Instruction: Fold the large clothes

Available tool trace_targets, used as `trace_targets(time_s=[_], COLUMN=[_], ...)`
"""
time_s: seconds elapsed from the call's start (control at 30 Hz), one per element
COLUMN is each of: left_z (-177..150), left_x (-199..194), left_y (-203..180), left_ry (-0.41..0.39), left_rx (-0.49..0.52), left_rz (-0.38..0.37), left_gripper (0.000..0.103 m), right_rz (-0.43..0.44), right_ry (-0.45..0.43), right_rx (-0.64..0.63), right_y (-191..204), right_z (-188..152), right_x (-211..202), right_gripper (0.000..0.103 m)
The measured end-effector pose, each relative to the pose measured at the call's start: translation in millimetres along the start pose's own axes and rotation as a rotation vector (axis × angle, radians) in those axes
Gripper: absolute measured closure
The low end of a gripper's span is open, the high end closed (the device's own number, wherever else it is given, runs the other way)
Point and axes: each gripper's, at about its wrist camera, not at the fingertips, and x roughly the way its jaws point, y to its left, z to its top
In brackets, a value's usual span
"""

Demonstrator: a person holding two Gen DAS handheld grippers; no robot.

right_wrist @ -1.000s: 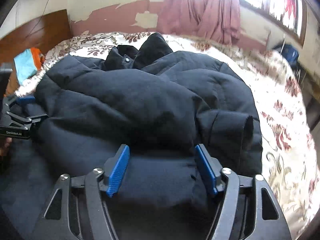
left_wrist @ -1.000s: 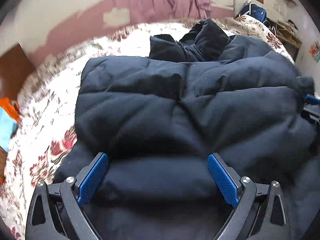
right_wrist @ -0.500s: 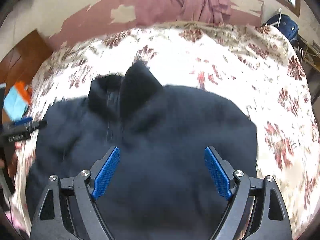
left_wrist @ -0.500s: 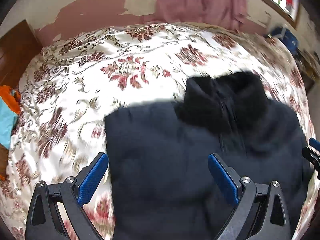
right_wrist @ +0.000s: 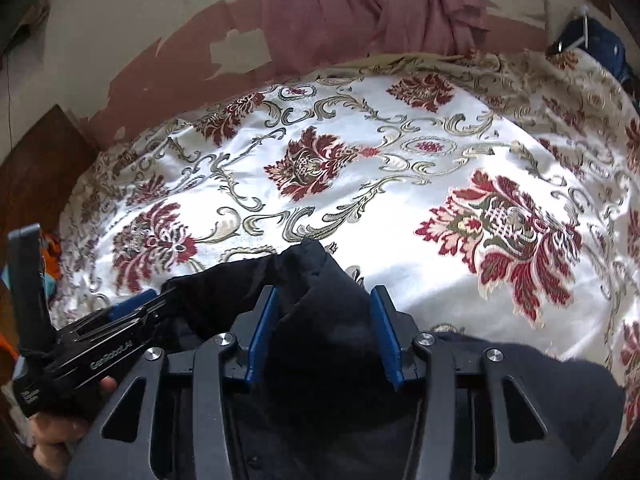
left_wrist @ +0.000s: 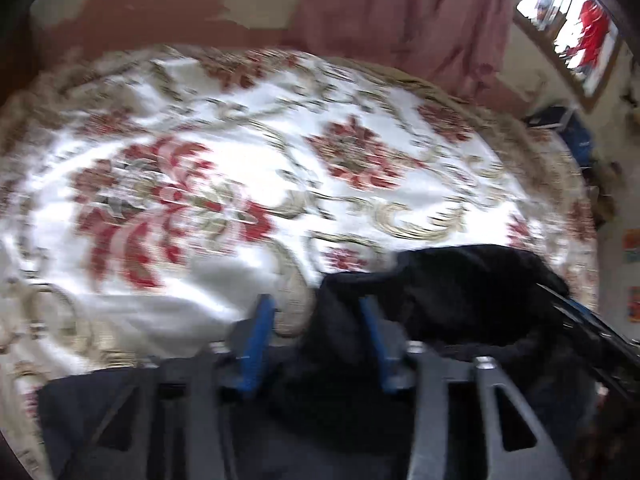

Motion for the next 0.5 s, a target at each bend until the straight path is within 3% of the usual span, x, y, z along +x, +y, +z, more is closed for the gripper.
trace_targets(time_s=[0.03,0.13,0.27,0.4,0.5], left_z=[-1.2,-7.6,-20.4,-52.1,-77.0], left_x=[0.5,-11.6,-53.1,-100.4,-108.8], left_y=[-1.4,-3.2,16.8,27.7,26.3], left_ry=[0.0,-0.021,-0.059,-0.094,-0.068], left_rx=[0.007,0.031,-0.047,0.03,0.087], left_rz=[-0.031,-0.009,-0.057,-0.088,-0.08], left_gripper=[0.091,0.097,0.098,0.098,0.098], right_rz=[-0.005,0.016,0.023,-0.035,-0.053], right_ry=[-0.006,-0.018,-0.066,-0.105,-0.068], right_rx=[-0.015,-0.067,-0.185,-0.322,-0.399], right_y=[2.1,0.2,-13.7,-27.4,-32.7], right_z=[-1.2,-5.5,-22.9,-53.7,-78.0], right_x=[-0.6,-16.4,-65.7,-112.1,-120.8], right_gripper=[0.077,0.088,0.093,0.098,0.099])
